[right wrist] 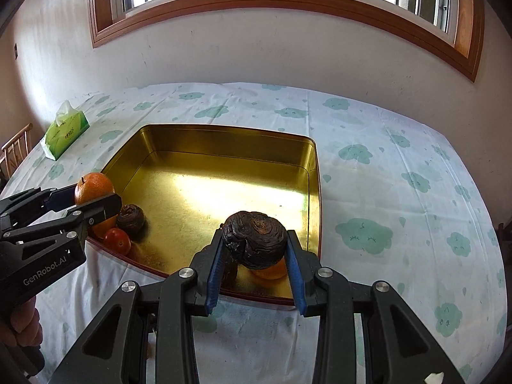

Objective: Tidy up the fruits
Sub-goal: 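Lift both held fruits and carry them over the TOFFEE tin, then open the left tool dropping the mandarin while the right tool releases the dried fruit into the tin, then withdraw both open tools from the tin back over the table, then move the right tool to the brown round fruit and close on it, then move the left tool to the black cherry and close on it, then lift both held fruits and carry them over the TOFFEE tin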

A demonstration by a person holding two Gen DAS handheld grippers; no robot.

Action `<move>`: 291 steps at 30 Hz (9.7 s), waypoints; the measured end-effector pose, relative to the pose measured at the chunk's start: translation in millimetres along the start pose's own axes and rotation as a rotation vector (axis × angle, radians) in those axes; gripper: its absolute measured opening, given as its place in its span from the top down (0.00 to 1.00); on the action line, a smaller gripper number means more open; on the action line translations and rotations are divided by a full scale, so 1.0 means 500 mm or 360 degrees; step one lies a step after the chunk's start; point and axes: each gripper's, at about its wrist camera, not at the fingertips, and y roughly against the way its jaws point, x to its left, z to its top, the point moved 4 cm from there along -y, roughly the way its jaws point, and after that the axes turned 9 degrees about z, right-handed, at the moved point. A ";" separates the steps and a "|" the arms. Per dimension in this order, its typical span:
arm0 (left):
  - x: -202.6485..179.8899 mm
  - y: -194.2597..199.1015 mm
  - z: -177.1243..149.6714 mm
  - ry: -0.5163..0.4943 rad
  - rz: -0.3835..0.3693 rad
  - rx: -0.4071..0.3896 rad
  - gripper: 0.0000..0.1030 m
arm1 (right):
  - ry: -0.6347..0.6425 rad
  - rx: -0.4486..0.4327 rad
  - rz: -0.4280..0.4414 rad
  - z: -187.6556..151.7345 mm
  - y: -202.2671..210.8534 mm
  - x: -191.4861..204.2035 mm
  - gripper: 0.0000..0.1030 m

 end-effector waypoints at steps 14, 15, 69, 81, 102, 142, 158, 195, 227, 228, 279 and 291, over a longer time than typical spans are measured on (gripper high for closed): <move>-0.017 -0.048 0.000 -0.0046 0.0043 0.0048 0.58 | -0.0006 0.0052 0.0014 0.013 -0.052 -0.006 0.68; -0.018 -0.051 -0.001 -0.0047 0.0046 0.0052 0.58 | -0.0005 0.0052 0.0014 0.013 -0.053 -0.007 0.67; 0.073 0.149 -0.260 0.0018 0.0137 0.0037 0.46 | -0.0026 0.0048 0.0010 -0.225 0.136 0.074 0.63; 0.134 0.119 -0.289 0.0093 0.0198 0.0093 0.46 | 0.0067 0.0145 0.0103 -0.237 0.076 0.141 0.63; 0.141 0.113 -0.289 0.0100 0.0180 0.0065 0.42 | 0.0139 0.0117 0.0124 -0.190 0.011 0.184 0.65; -0.063 0.091 -0.223 -0.0134 -0.0035 0.0039 0.42 | -0.0053 0.0072 -0.0131 -0.201 0.053 -0.040 0.78; -0.137 0.048 -0.178 -0.0182 -0.0076 0.0067 0.42 | -0.0093 0.0051 -0.0117 -0.198 0.054 -0.066 0.78; -0.122 0.047 -0.178 -0.0136 -0.0006 0.0043 0.72 | -0.0094 0.0048 -0.0114 -0.198 0.054 -0.066 0.77; -0.068 0.071 -0.182 -0.0029 0.0027 0.0049 0.72 | -0.0097 0.0057 -0.0116 -0.197 0.053 -0.064 0.78; -0.066 0.072 -0.181 -0.0025 0.0025 0.0045 0.72 | -0.0099 0.0062 -0.0113 -0.196 0.054 -0.064 0.78; -0.005 -0.003 -0.007 0.0023 0.0011 0.0012 0.72 | 0.0014 0.0018 0.0047 -0.008 -0.002 0.009 0.78; -0.003 -0.039 -0.006 0.0042 0.0041 0.0054 0.72 | 0.0015 0.0042 0.0056 -0.002 -0.040 0.010 0.77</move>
